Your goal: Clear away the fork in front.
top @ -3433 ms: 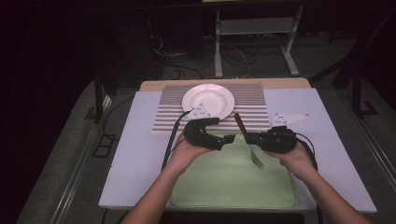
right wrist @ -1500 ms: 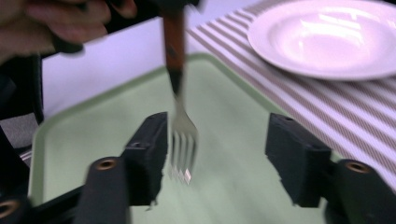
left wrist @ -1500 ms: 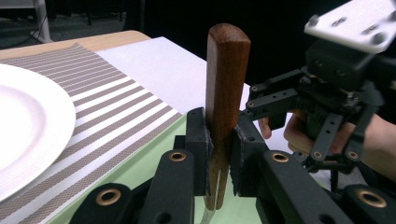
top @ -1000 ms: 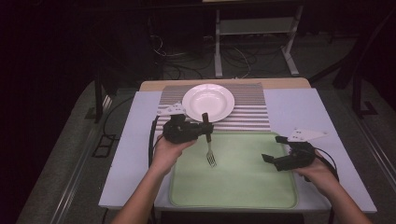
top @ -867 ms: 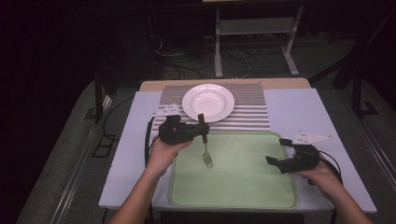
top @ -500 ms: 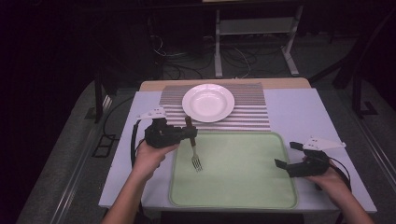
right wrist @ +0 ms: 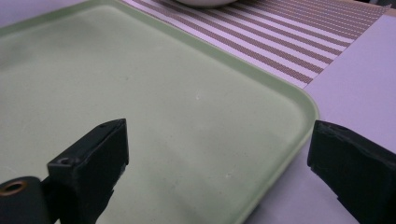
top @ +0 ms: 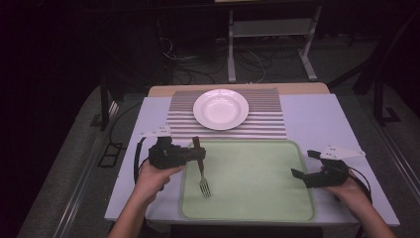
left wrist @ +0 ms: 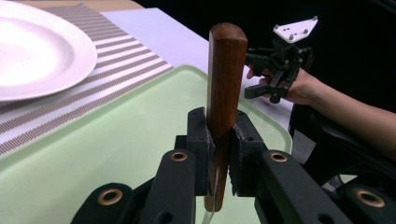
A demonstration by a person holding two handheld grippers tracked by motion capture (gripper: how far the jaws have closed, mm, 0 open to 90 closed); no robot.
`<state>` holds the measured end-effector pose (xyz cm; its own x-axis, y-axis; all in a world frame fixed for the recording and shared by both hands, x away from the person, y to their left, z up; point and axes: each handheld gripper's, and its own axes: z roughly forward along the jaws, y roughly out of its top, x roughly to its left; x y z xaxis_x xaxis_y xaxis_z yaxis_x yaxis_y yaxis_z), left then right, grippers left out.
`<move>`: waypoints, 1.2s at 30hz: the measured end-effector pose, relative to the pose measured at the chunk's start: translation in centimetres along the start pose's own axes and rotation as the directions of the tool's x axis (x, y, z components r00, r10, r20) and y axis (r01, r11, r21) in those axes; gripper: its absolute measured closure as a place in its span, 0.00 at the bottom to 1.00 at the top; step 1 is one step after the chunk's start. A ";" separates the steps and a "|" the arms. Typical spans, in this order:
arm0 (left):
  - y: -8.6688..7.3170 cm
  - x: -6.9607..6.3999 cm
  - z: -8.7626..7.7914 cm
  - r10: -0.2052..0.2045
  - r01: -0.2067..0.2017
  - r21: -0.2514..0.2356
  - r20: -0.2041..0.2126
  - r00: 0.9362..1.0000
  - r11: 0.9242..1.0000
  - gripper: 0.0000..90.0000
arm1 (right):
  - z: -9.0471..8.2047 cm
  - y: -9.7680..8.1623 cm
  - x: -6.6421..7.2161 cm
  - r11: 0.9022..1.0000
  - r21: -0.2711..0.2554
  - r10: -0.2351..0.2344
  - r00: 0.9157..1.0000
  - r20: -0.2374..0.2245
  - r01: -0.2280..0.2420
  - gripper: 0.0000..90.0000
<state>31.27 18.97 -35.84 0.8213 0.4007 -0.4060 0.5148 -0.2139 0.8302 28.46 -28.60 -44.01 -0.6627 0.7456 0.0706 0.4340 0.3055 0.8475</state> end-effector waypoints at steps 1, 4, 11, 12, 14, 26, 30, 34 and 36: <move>-0.1 0.1 0.1 -0.004 0.004 0.004 -0.004 1.000 1.000 0.89 | 0.0 0.0 0.0 1.000 -0.001 -0.001 1.000 0.001 0.001 0.06; -0.3 0.5 0.4 -0.011 0.012 0.012 -0.009 1.000 1.000 0.89 | -0.1 0.0 0.0 1.000 -0.008 0.002 1.000 0.001 -0.002 0.06; -0.3 1.4 0.9 -0.014 0.015 0.017 -0.052 0.999 1.000 0.86 | -0.1 0.0 -0.1 1.000 -0.010 0.003 1.000 0.004 -0.003 0.07; -0.2 1.8 1.1 -0.013 0.015 0.021 -0.073 0.997 1.000 0.86 | -0.1 0.1 -0.1 1.000 -0.011 0.002 1.000 0.006 -0.002 0.07; -0.2 2.3 1.4 -0.019 0.022 0.026 -0.092 0.996 0.999 0.85 | -0.1 0.1 -0.1 1.000 -0.011 0.001 1.000 0.005 -0.001 0.07; -0.6 5.2 3.5 -0.057 0.072 0.093 -0.148 0.987 0.993 0.78 | -0.1 0.1 -0.1 1.000 -0.014 -0.008 1.000 0.006 0.009 0.07; -1.0 5.9 4.0 -0.065 0.083 0.108 -0.164 0.984 0.991 0.76 | -0.1 0.2 0.0 1.000 -0.015 -0.015 1.000 0.005 0.015 0.07; -1.4 6.3 4.3 -0.073 0.095 0.120 -0.176 0.982 0.988 0.74 | 0.0 0.2 0.0 1.000 -0.015 -0.024 1.000 0.004 0.024 0.07; -1.7 6.7 4.5 -0.084 0.110 0.129 -0.191 0.978 0.986 0.73 | 0.0 0.2 0.1 1.000 -0.013 -0.028 1.000 0.003 0.028 0.07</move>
<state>36.98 17.98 -41.73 0.7127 0.5804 -0.3938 0.6294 -0.2814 0.7244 28.52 -28.47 -43.80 -0.6723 0.7388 0.0453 0.4073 0.3182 0.8561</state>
